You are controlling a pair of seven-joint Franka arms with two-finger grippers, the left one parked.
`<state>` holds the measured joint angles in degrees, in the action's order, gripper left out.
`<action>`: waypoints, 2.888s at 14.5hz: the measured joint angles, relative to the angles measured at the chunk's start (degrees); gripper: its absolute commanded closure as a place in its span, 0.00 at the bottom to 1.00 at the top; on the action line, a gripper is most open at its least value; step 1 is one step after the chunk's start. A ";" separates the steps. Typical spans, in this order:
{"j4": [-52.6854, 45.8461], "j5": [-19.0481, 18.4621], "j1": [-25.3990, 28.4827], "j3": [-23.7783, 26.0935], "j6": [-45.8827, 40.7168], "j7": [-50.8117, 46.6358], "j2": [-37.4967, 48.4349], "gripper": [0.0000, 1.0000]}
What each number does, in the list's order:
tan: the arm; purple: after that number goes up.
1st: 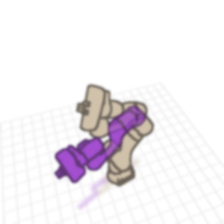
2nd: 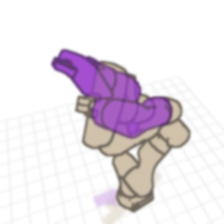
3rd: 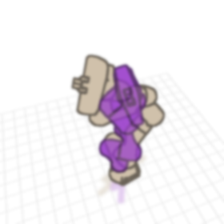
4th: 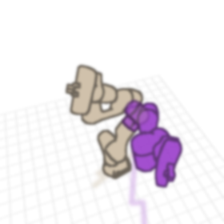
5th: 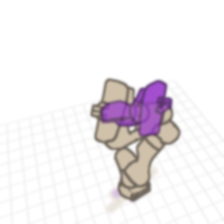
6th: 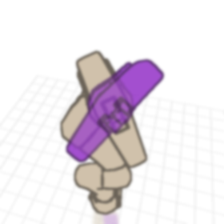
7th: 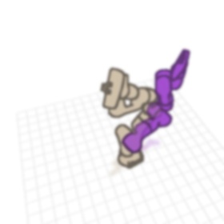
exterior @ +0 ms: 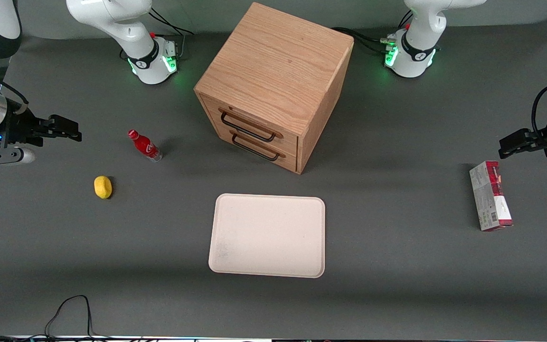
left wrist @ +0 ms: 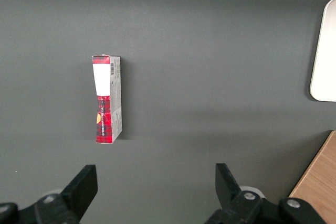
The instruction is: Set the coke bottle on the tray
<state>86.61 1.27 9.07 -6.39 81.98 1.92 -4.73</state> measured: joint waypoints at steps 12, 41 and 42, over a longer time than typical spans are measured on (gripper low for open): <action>-0.67 0.09 -0.79 1.42 -0.34 0.06 -0.14 0.00; 47.26 -0.26 0.79 2.61 27.36 0.09 19.71 0.00; 48.92 -0.27 0.79 2.62 29.09 0.09 19.72 0.00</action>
<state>135.53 1.00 9.86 -3.77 111.07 2.01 14.99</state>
